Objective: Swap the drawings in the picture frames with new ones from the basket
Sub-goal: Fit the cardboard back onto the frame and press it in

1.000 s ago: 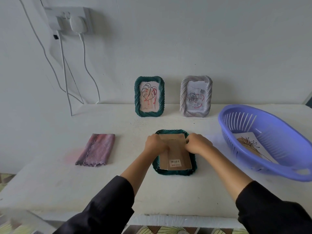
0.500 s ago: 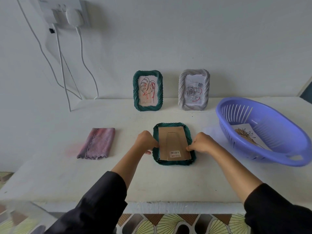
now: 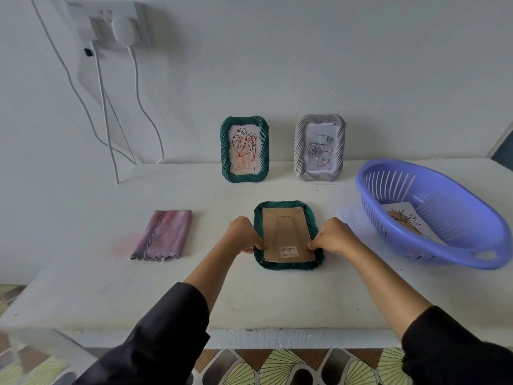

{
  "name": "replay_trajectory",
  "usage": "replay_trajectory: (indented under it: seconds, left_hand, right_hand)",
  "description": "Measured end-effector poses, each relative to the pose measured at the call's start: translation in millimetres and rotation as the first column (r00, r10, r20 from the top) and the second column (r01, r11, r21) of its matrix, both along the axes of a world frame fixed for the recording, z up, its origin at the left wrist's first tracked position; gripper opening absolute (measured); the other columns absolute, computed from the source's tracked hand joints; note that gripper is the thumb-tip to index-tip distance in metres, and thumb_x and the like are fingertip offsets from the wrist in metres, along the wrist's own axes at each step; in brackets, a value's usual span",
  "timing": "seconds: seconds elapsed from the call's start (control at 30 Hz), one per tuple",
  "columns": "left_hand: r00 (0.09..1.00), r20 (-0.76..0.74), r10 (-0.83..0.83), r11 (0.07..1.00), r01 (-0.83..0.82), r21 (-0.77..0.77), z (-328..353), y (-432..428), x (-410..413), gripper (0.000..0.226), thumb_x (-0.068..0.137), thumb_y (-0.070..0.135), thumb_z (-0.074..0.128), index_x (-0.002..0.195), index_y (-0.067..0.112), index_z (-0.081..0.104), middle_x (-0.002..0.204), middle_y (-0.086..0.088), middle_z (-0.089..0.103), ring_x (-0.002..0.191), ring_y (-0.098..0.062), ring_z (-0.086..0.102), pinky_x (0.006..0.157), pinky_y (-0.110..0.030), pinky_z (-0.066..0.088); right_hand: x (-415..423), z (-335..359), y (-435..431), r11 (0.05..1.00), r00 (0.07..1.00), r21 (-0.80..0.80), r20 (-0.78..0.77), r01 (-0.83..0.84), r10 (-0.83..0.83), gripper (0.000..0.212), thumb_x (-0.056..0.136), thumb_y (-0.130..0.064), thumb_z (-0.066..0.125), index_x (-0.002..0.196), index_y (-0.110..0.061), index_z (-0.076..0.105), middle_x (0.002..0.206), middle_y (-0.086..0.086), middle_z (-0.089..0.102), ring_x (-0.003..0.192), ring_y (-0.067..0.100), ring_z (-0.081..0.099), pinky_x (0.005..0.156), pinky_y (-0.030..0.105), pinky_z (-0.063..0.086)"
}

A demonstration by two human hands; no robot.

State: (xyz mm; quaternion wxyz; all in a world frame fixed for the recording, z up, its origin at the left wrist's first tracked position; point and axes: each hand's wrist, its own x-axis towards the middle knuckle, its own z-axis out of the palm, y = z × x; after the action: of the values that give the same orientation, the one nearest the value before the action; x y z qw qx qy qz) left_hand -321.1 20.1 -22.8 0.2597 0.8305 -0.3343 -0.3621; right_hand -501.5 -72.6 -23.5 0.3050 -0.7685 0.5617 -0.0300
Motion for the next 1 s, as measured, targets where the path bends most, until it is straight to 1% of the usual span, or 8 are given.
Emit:
replay_trajectory:
  seconds: [0.13,0.23,0.4,0.53,0.63,0.77,0.9,1.0]
  left_hand:
    - [0.993,0.093,-0.066,0.997,0.062,0.050,0,1,1,0.034,0.067,0.016,0.081,0.069,0.009,0.048,0.078,-0.009,0.058,0.076,-0.022,0.059,0.076,-0.030,0.053]
    - [0.992,0.098,-0.077,0.996,0.071,0.056,2,1,-1,0.035,0.066,0.016,0.081,0.069,0.010,0.047,0.071,-0.006,0.058,0.067,-0.017,0.058,0.067,-0.026,0.051]
    - [0.993,0.100,-0.055,0.998,0.052,0.031,3,2,-2,0.028,0.065,0.010,0.078,0.066,0.007,0.051,0.071,-0.007,0.059,0.074,-0.020,0.056,0.062,-0.024,0.043]
    - [0.997,0.077,-0.020,0.999,0.024,-0.045,1,1,-1,0.035,0.064,0.009,0.079,0.092,-0.008,0.066,0.090,-0.018,0.066,0.080,-0.024,0.057,0.068,-0.030,0.045]
    - [0.991,0.119,-0.064,0.996,0.071,-0.050,0,2,1,0.039,0.067,0.012,0.079,0.100,-0.005,0.068,0.107,-0.020,0.068,0.084,-0.023,0.056,0.072,-0.030,0.045]
    - [0.912,0.344,-0.225,0.956,0.275,-0.105,6,9,2,0.039,0.076,0.018,0.075,0.112,0.007,0.068,0.118,-0.009,0.061,0.103,-0.023,0.054,0.083,-0.027,0.043]
    - [0.803,0.411,-0.432,0.862,0.501,-0.073,10,16,3,0.028,0.077,0.019,0.074,0.105,0.013,0.072,0.112,-0.005,0.064,0.087,-0.011,0.050,0.073,-0.018,0.038]
    - [0.765,0.409,-0.498,0.827,0.561,-0.042,10,18,6,0.028,0.076,0.018,0.075,0.104,0.014,0.073,0.112,-0.004,0.065,0.090,-0.012,0.054,0.083,-0.023,0.047]
  right_hand:
    - [-3,2,5,1.000,0.997,-0.001,-0.070,-0.014,0.014,0.047,0.066,-0.029,0.077,0.059,-0.015,0.033,0.061,0.000,0.041,0.067,0.023,0.045,0.055,0.027,0.031]
    - [-1,1,7,1.000,0.996,0.007,-0.089,-0.020,0.021,0.044,0.065,-0.028,0.078,0.063,-0.015,0.036,0.068,0.001,0.048,0.077,0.025,0.052,0.068,0.029,0.038]
    - [4,-2,8,0.999,0.998,-0.023,-0.057,0.031,-0.032,0.044,0.066,-0.027,0.079,0.064,-0.015,0.037,0.073,0.002,0.051,0.078,0.026,0.053,0.068,0.028,0.039]
    - [6,-2,9,0.995,0.995,-0.047,-0.039,0.089,-0.090,0.038,0.069,-0.031,0.078,0.070,-0.013,0.044,0.081,0.004,0.055,0.082,0.026,0.056,0.070,0.028,0.040]
    - [4,-3,10,0.995,0.995,-0.051,-0.022,0.091,-0.092,0.035,0.071,-0.035,0.076,0.089,-0.010,0.060,0.091,0.005,0.063,0.093,0.028,0.062,0.075,0.029,0.041]
    - [-8,-2,16,0.979,0.994,-0.179,0.026,-0.098,0.104,0.030,0.073,-0.037,0.075,0.093,-0.016,0.070,0.091,-0.002,0.060,0.094,0.022,0.059,0.077,0.030,0.040]
    - [-21,-1,16,0.905,0.913,-0.227,0.114,-0.360,0.392,0.030,0.074,-0.026,0.076,0.102,-0.020,0.070,0.096,-0.007,0.052,0.091,0.011,0.051,0.077,0.026,0.039]
    - [-22,1,15,0.869,0.881,-0.223,0.076,-0.442,0.468,0.031,0.076,-0.027,0.074,0.106,-0.018,0.070,0.099,-0.007,0.055,0.094,0.013,0.053,0.084,0.029,0.044]
